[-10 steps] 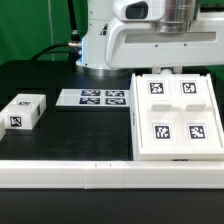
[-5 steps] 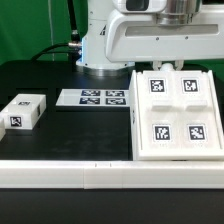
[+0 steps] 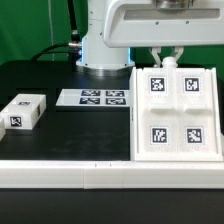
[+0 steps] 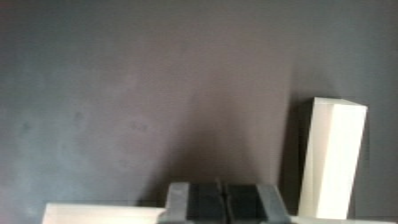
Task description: Assemble cabinet
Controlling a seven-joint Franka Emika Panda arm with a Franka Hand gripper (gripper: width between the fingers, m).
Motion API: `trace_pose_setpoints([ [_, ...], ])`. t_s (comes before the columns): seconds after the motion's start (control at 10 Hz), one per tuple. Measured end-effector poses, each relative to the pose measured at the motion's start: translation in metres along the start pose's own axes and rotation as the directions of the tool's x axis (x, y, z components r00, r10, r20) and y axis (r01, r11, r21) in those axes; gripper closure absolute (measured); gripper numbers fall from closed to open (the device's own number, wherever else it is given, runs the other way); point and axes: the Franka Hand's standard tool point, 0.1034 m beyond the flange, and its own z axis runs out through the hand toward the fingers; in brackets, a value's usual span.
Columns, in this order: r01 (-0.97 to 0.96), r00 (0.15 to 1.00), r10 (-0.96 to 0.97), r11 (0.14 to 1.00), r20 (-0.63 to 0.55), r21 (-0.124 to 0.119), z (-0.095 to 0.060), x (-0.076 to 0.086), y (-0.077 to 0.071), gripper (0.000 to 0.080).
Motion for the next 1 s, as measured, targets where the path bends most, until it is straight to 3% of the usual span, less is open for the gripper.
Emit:
trace_pose_setpoints([
  [0.3,0.002,1.0,-0.002,1.0,0.002,0.0,0.002,0.0,-0.001,0.0797],
  [0.6,-0.001,1.0,0.001,1.0,0.016,0.001,-0.012,0.011,0.001,0.0797],
  [1.0,0.006,1.0,-0.006,1.0,0.03,0.005,-0.003,0.017,0.004,0.0797],
])
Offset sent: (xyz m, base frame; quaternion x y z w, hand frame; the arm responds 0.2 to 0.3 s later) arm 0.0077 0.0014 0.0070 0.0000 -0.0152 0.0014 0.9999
